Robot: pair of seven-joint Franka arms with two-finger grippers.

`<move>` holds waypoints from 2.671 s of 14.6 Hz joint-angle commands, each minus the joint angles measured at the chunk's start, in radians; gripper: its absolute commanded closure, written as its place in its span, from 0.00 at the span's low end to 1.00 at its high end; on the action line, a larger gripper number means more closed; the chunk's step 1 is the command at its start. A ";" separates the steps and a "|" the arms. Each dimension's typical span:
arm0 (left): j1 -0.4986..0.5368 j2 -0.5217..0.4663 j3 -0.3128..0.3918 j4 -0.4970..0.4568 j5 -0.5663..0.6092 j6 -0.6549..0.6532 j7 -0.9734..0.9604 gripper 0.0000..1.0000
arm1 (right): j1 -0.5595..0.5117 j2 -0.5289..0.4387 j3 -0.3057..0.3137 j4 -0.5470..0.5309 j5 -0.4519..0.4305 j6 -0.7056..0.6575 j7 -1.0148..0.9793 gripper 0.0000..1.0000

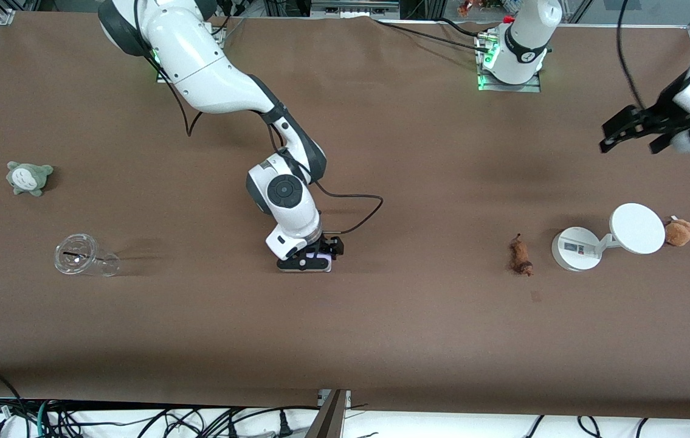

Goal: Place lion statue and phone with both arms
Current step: 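Release the lion with the left gripper while the right gripper grasps the phone, then carry the white phone with the right gripper toward the glass cup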

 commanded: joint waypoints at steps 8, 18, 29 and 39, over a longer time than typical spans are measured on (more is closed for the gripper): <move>0.006 0.201 -0.018 0.241 0.017 -0.161 0.006 0.00 | -0.018 -0.006 -0.016 0.061 -0.064 -0.125 -0.045 0.92; 0.049 0.207 -0.050 0.259 0.125 -0.209 0.017 0.00 | -0.212 -0.157 -0.016 0.049 0.025 -0.466 -0.435 0.92; 0.052 0.218 -0.041 0.266 0.116 -0.198 0.006 0.00 | -0.389 -0.206 -0.022 -0.043 0.025 -0.525 -0.581 0.92; 0.047 0.224 -0.052 0.269 0.073 -0.198 -0.004 0.00 | -0.506 -0.198 -0.028 -0.068 0.024 -0.515 -0.664 0.92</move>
